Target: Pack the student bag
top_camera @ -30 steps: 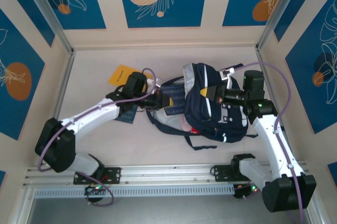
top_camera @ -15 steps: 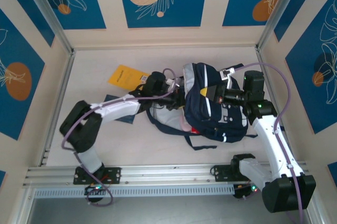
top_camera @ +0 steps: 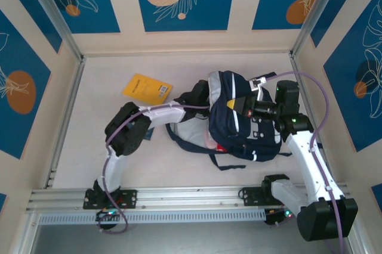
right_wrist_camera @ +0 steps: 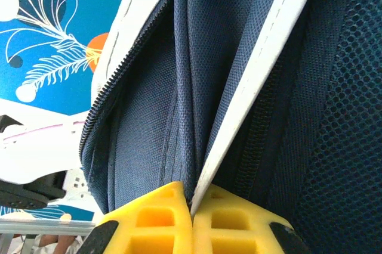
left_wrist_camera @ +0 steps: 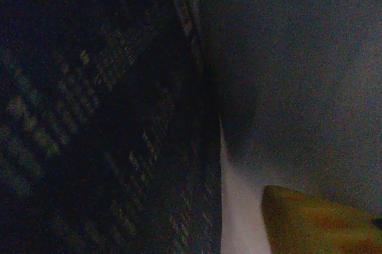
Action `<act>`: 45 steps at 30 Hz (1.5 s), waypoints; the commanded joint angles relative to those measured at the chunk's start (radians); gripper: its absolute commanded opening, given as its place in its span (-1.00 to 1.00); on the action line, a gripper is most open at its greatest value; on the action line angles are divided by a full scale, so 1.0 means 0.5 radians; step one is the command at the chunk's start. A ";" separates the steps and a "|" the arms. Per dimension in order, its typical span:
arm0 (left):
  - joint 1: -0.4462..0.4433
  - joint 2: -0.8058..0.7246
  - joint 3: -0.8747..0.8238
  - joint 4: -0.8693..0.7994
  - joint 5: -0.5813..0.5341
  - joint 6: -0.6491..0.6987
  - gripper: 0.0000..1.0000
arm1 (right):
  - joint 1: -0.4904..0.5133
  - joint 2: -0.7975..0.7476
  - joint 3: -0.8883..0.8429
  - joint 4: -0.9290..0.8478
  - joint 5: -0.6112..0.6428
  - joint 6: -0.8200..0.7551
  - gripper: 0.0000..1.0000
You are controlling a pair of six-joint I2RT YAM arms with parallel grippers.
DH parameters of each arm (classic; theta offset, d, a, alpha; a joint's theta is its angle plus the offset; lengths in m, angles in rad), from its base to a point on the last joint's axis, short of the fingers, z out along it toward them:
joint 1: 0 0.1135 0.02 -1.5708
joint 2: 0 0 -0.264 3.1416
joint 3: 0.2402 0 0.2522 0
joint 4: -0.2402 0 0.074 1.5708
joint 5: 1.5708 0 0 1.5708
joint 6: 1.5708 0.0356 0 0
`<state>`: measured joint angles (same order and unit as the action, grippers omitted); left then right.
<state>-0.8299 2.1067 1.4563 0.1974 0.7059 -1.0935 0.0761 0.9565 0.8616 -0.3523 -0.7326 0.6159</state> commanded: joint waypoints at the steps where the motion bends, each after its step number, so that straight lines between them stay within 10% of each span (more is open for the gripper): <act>1: -0.004 -0.143 0.014 -0.311 -0.071 0.223 0.38 | -0.008 -0.092 0.042 0.092 0.017 -0.094 -1.00; 13: 0.177 -0.796 -0.563 -0.662 -0.148 0.599 0.73 | -0.037 -0.124 0.018 -0.077 0.399 -0.165 -1.00; 23: 0.419 -1.574 -0.825 -1.363 -0.750 0.804 0.71 | 0.037 0.154 0.186 -0.413 0.823 -0.145 -1.00; 26: 0.522 -1.765 -0.740 -1.663 -1.027 0.921 0.74 | 0.210 0.340 0.328 -0.582 1.308 -0.248 -1.00; 35: 0.780 -1.879 -0.748 -1.936 -1.353 0.902 0.87 | 0.352 0.900 0.519 -0.676 2.456 -0.175 -0.47; 45: 0.908 -1.605 -0.854 -1.886 -1.359 0.525 0.88 | 0.588 0.825 0.590 -0.625 2.683 -0.376 0.30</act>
<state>-0.3836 1.2778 1.0451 -0.7269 0.0643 -0.7433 0.3187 1.4239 1.1206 -0.6239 0.4728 0.4820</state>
